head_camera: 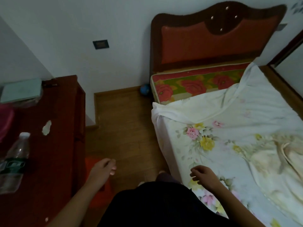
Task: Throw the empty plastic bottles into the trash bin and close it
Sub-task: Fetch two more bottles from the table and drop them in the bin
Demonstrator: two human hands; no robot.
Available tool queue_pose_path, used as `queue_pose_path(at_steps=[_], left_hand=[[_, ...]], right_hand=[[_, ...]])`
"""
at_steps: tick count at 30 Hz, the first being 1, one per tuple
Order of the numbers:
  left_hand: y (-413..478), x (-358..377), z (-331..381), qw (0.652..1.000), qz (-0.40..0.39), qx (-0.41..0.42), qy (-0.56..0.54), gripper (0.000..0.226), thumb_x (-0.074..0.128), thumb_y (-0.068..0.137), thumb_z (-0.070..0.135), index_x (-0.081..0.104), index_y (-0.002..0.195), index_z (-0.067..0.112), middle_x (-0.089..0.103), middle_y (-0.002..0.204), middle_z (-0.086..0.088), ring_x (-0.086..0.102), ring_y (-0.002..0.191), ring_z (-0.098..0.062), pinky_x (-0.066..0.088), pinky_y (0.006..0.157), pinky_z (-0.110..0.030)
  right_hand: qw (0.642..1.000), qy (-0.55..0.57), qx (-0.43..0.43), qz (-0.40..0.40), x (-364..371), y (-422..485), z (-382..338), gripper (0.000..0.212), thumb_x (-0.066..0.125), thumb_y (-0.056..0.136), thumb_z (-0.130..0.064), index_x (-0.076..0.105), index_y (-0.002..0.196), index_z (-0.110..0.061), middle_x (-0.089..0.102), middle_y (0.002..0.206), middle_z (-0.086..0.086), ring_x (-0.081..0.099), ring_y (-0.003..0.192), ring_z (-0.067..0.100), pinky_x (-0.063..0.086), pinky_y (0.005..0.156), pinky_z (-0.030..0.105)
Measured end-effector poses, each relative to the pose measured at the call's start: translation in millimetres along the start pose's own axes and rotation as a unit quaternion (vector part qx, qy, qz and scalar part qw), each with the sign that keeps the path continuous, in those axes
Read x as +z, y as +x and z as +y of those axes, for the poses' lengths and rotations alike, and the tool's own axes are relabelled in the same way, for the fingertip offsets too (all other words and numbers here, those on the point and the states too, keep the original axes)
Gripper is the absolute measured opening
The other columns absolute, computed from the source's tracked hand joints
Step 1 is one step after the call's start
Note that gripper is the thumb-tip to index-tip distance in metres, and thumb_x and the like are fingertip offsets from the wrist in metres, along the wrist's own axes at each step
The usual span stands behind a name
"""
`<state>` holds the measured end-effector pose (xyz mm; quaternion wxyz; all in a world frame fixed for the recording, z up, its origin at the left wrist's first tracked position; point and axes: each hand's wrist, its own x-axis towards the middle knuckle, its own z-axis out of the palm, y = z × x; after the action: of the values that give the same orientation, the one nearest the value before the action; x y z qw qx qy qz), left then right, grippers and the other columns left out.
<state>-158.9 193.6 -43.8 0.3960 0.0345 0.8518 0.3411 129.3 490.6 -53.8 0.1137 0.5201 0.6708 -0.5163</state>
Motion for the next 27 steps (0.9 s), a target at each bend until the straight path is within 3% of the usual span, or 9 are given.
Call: queue_pose_path(at_steps=[7, 14, 17, 20, 25, 27], left_hand=[[60, -28, 48, 0.999, 0.04, -0.009, -0.022, 0.028, 0.054, 0.1, 0.035, 0.074, 0.089, 0.018, 0.077, 0.086, 0.002, 0.074, 0.08, -0.02, 0.052, 0.08, -0.039], [75, -54, 51, 0.981, 0.126, -0.103, -0.109, 0.027, 0.054, 0.102, 0.031, 0.072, 0.092, 0.014, 0.077, 0.092, -0.003, 0.074, 0.081, -0.023, 0.049, 0.073, -0.037], [64, -60, 48, 0.959, 0.189, -0.143, -0.153, 0.026, 0.055, 0.102, 0.028, 0.073, 0.087, 0.015, 0.077, 0.086, -0.003, 0.073, 0.076, -0.021, 0.051, 0.072, -0.039], [40, -65, 40, 0.926, 0.26, -0.174, -0.213, 0.023, 0.057, 0.101, 0.023, 0.073, 0.085, 0.015, 0.077, 0.084, -0.007, 0.069, 0.069, -0.02, 0.049, 0.067, -0.034], [-7, -66, 15, 0.869, 0.354, -0.22, -0.268, 0.025, 0.058, 0.099, 0.034, 0.075, 0.087, 0.022, 0.077, 0.083, -0.009, 0.07, 0.07, -0.03, 0.051, 0.062, -0.038], [-21, -68, 7, 0.847, 0.38, -0.234, -0.289, 0.023, 0.057, 0.1, 0.035, 0.074, 0.09, 0.023, 0.077, 0.083, -0.004, 0.072, 0.075, -0.03, 0.055, 0.065, -0.041]], right_hand=[[0.999, -0.015, 0.006, -0.029, -19, 87, -71, 0.014, 0.056, 0.097, -0.012, 0.069, 0.094, -0.006, 0.075, 0.093, 0.017, 0.064, 0.07, 0.02, 0.046, 0.061, 0.029], [0.979, -0.13, -0.093, -0.129, -1, 186, -218, 0.014, 0.057, 0.096, -0.015, 0.07, 0.092, -0.009, 0.075, 0.092, 0.015, 0.07, 0.076, 0.023, 0.05, 0.066, 0.031], [0.951, -0.191, -0.152, -0.19, 28, 215, -285, 0.017, 0.059, 0.094, -0.017, 0.071, 0.091, -0.007, 0.074, 0.091, 0.018, 0.068, 0.077, 0.022, 0.053, 0.074, 0.033], [0.911, -0.253, -0.198, -0.257, 72, 222, -344, 0.012, 0.059, 0.094, -0.03, 0.07, 0.096, -0.028, 0.073, 0.097, -0.001, 0.069, 0.09, 0.015, 0.056, 0.088, 0.036], [0.829, -0.334, -0.265, -0.361, 157, 185, -421, 0.016, 0.056, 0.097, -0.033, 0.066, 0.109, -0.028, 0.068, 0.105, -0.008, 0.064, 0.098, 0.009, 0.05, 0.081, 0.025], [0.795, -0.353, -0.295, -0.394, 187, 168, -437, 0.015, 0.056, 0.097, -0.033, 0.065, 0.108, -0.029, 0.069, 0.104, -0.008, 0.065, 0.097, 0.008, 0.052, 0.084, 0.027]])
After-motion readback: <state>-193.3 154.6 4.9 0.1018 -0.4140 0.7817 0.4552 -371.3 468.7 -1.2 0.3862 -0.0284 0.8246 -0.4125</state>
